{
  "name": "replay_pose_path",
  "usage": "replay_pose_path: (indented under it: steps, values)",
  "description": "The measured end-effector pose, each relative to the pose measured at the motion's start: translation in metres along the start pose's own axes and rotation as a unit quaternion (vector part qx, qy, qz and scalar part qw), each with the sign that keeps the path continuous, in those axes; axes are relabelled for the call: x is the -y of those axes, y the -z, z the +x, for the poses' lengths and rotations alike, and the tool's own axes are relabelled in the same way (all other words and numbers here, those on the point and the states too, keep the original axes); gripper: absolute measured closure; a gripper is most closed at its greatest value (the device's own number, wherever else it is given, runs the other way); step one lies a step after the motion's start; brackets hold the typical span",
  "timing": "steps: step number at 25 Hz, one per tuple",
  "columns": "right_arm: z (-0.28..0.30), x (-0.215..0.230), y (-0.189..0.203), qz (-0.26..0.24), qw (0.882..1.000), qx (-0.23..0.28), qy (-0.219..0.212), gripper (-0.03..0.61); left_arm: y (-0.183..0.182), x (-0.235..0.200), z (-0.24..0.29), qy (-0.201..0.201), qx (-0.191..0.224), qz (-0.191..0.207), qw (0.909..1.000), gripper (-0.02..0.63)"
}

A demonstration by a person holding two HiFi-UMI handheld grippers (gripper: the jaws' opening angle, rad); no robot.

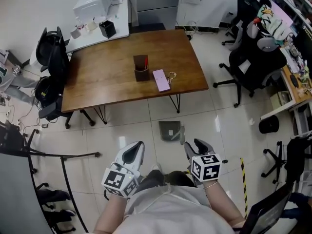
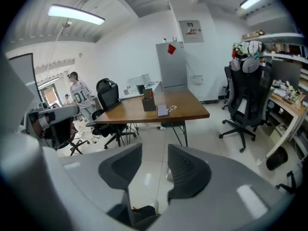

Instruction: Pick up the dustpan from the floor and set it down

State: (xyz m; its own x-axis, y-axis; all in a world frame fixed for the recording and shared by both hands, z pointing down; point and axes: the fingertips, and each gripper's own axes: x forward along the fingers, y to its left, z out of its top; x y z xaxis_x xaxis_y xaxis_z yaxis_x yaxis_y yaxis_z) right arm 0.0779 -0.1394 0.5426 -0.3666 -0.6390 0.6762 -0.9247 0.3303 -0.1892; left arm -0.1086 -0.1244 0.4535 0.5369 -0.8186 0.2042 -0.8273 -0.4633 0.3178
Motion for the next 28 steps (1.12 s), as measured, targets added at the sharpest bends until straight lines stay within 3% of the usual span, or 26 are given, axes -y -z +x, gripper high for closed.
replay_pose_path:
  steps: [5, 11, 17, 21, 23, 27, 28]
  values:
    - [0.052, 0.014, 0.023, 0.046, 0.997, -0.062, 0.012, 0.278, 0.010, -0.012, 0.018, 0.004, -0.024, -0.018, 0.9995, 0.600]
    - [0.123, 0.054, 0.073, 0.080, 0.981, -0.174, 0.028, 0.252, 0.034, -0.032, 0.034, -0.010, -0.058, -0.047, 0.9971, 0.600]
    - [0.184, 0.077, 0.104, 0.094, 0.970, -0.223, 0.033, 0.254, 0.069, -0.059, 0.057, -0.023, -0.074, -0.058, 0.9953, 0.600]
    - [0.214, 0.088, 0.128, 0.093, 0.963, -0.248, 0.050, 0.338, 0.092, -0.072, 0.071, -0.025, -0.077, -0.056, 0.9952, 0.600]
    - [0.224, 0.093, 0.136, 0.104, 0.960, -0.251, 0.062, 0.420, 0.102, -0.078, 0.077, -0.025, -0.076, -0.054, 0.9953, 0.600]
    - [0.237, 0.091, 0.150, 0.144, 0.949, -0.277, 0.039, 0.448, 0.108, -0.080, 0.085, -0.022, -0.072, -0.050, 0.9959, 0.600]
    - [0.239, 0.089, 0.155, 0.145, 0.946, -0.288, 0.031, 0.566, 0.109, -0.080, 0.085, -0.021, -0.071, -0.048, 0.9961, 0.600]
